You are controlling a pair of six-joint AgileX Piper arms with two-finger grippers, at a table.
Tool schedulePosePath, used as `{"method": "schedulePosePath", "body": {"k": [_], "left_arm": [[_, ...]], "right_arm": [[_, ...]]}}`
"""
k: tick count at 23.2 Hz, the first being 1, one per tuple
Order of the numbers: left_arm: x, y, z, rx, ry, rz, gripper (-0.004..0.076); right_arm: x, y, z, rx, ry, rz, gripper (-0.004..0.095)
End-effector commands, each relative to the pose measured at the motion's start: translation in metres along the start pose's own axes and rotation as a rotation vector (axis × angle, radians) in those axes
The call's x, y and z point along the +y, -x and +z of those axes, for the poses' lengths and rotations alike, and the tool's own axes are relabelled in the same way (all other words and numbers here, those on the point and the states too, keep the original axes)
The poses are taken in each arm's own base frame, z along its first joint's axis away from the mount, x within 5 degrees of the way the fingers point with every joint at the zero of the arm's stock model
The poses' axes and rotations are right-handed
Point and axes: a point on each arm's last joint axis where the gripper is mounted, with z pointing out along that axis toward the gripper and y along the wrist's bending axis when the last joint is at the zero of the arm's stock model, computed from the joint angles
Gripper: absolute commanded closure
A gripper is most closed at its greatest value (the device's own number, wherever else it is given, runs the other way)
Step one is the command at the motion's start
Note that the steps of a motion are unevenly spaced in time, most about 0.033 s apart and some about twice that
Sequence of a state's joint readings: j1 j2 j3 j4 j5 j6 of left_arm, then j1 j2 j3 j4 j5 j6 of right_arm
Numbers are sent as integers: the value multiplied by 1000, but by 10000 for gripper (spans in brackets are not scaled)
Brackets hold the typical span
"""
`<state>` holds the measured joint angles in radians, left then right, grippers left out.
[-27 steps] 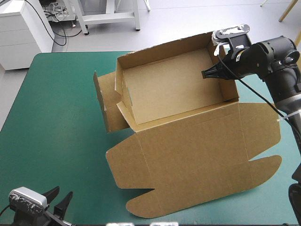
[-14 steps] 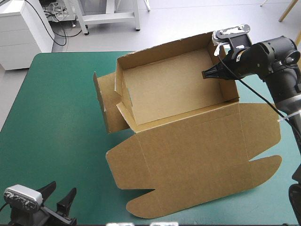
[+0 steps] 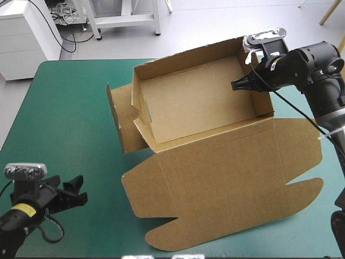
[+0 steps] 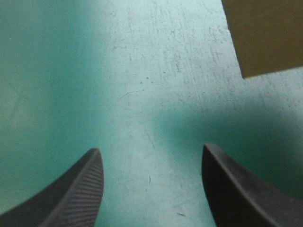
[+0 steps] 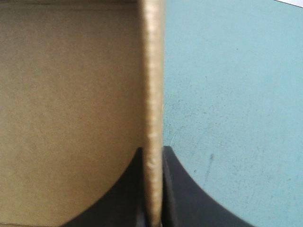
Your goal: Fold the box
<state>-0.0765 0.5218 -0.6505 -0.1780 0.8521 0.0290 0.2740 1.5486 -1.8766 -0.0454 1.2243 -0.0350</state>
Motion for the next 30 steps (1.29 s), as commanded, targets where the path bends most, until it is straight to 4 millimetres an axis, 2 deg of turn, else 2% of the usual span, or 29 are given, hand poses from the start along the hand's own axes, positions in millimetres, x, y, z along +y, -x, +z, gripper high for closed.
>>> {"method": "schedulePosePath", "body": {"k": [1, 7, 11, 12, 14, 17, 19, 21, 26, 30], "left_arm": [[0, 34, 21, -48, -4, -44, 291], [4, 65, 77, 79, 10, -89, 291], [11, 73, 114, 164, 12, -80, 290], [15, 74, 122, 186, 11, -95, 290], [37, 74, 146, 218, -41, -190, 290], [58, 75, 160, 186, -130, -248, 290], [62, 77, 170, 147, -194, -258, 290], [60, 79, 183, 104, -281, -310, 291], [54, 82, 197, 53, -447, -361, 295], [39, 88, 189, 7, -678, -347, 302]], "right_arm": [[-2, 7, -30, -132, -1, 7, 929], [-2, 7, -30, -132, -1, 0, 930], [-2, 7, -30, -131, -7, -13, 930], [-2, 7, -30, -131, -6, -13, 930], [-3, 7, -30, -131, -9, -14, 930], [-3, 7, -30, -131, -9, -14, 930], [-1, 7, -30, -132, 5, -9, 929], [3, 7, -31, -135, 54, 8, 930], [5, 6, -41, -158, 82, 18, 929], [3, 5, -43, -162, 61, 4, 930]]}}
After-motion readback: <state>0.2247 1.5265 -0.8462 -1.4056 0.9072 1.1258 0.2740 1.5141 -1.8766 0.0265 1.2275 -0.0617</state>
